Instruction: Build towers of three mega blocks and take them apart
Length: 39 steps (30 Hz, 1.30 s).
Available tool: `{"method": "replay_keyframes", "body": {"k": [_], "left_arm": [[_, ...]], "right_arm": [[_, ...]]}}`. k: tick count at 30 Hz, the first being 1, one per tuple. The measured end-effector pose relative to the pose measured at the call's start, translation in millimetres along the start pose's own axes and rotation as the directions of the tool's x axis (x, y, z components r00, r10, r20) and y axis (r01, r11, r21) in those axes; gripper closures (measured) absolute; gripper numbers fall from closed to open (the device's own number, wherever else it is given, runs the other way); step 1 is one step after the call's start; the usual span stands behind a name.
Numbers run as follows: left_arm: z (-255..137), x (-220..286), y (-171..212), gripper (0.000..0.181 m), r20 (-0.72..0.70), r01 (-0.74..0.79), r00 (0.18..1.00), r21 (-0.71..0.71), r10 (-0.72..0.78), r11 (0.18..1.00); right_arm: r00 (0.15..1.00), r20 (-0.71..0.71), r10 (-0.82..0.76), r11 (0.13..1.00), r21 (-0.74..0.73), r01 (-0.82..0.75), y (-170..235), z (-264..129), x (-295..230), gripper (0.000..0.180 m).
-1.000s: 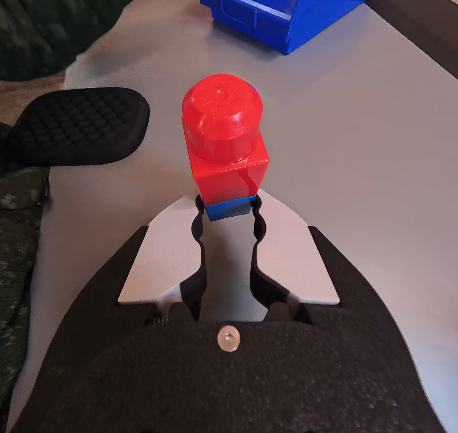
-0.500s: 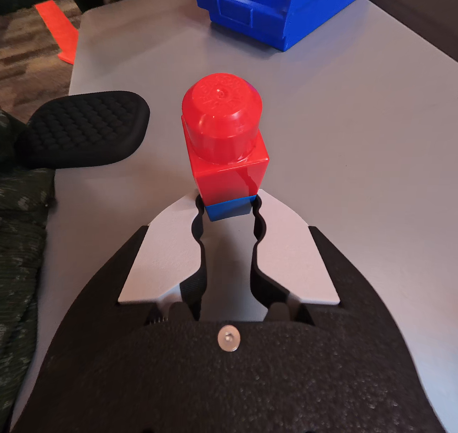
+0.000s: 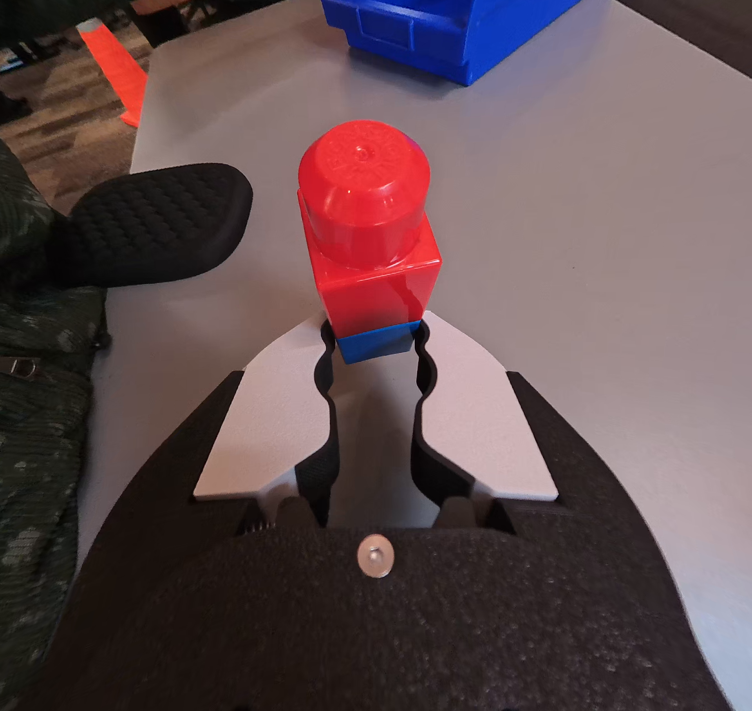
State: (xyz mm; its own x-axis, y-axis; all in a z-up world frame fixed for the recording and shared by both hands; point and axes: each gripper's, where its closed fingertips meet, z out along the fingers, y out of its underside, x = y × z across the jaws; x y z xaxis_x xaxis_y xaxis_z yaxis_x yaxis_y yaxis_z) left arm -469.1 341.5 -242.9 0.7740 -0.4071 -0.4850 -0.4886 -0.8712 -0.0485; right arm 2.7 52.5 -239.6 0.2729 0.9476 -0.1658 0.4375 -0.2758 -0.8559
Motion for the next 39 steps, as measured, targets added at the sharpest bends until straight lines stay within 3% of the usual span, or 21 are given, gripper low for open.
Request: {"method": "replay_keyframes", "body": {"k": [1, 4, 7, 12, 16, 19, 20, 23, 25, 30, 35, 39], "left_arm": [[-6, 4, -1, 0.181, -0.025, 0.001, 1.0, 0.024, 0.0, 1.0], [-27, 17, -8, 0.181, -0.096, -0.03, 0.994, 0.122, 0.042, 0.992], [-39, 14, -8, 0.181, -0.074, -0.048, 0.995, 0.157, 0.06, 0.986], [-22, 13, 4, 0.135, -0.109, 0.05, 0.993, 0.071, -0.042, 0.996], [3, 17, 4, 0.12, -0.143, 0.215, 0.967, 0.004, -0.212, 0.977], [24, 22, 8, 0.122, -0.117, 0.269, 0.954, -0.077, -0.276, 0.96], [30, 28, 10, 0.13, -0.128, 0.265, 0.953, -0.096, -0.276, 0.959], [34, 29, 4, 0.139, -0.106, 0.248, 0.962, -0.043, -0.251, 0.968], [25, 27, -2, 0.18, -0.094, 0.216, 0.973, 0.039, -0.212, 0.976], [-27, 34, -18, 0.181, -0.122, 0.188, 0.979, 0.237, -0.163, 0.953], [-50, 38, -13, 0.181, -0.149, 0.175, 0.98, 0.305, -0.134, 0.936], [-46, 51, -19, 0.148, -0.167, 0.126, 0.984, 0.364, -0.068, 0.923]], "right_arm": [[1.0, 0.002, 0.0, 1.0, 0.0, 0.0, 0, 0, 0, 0.142], [1.0, 0.006, -0.007, 1.0, 0.0, 0.007, -1, 1, -3, 0.142], [1.0, 0.013, -0.01, 1.0, -0.002, 0.01, -1, 2, -5, 0.142], [1.0, 0.024, -0.01, 1.0, -0.01, 0.01, 0, 3, -7, 0.142], [0.999, 0.034, 0.003, 1.0, -0.011, -0.002, 2, 4, -7, 0.142], [0.999, 0.043, 0.019, 1.0, -0.017, -0.018, 4, 6, -6, 0.141], [0.999, 0.044, 0.022, 1.0, -0.018, -0.021, 5, 6, -6, 0.141], [0.999, 0.048, 0.024, 1.0, -0.009, -0.024, 4, 3, -5, 0.142], [0.998, 0.051, 0.026, 1.0, -0.002, -0.026, 3, 2, -5, 0.142], [0.999, 0.042, 0.006, 1.0, 0.003, -0.006, 2, 0, -6, 0.141], [0.999, 0.04, -0.008, 1.0, 0.004, 0.008, 0, 0, -9, 0.141], [0.999, 0.029, -0.026, 1.0, 0.01, 0.025, -2, -2, -11, 0.141]]}}
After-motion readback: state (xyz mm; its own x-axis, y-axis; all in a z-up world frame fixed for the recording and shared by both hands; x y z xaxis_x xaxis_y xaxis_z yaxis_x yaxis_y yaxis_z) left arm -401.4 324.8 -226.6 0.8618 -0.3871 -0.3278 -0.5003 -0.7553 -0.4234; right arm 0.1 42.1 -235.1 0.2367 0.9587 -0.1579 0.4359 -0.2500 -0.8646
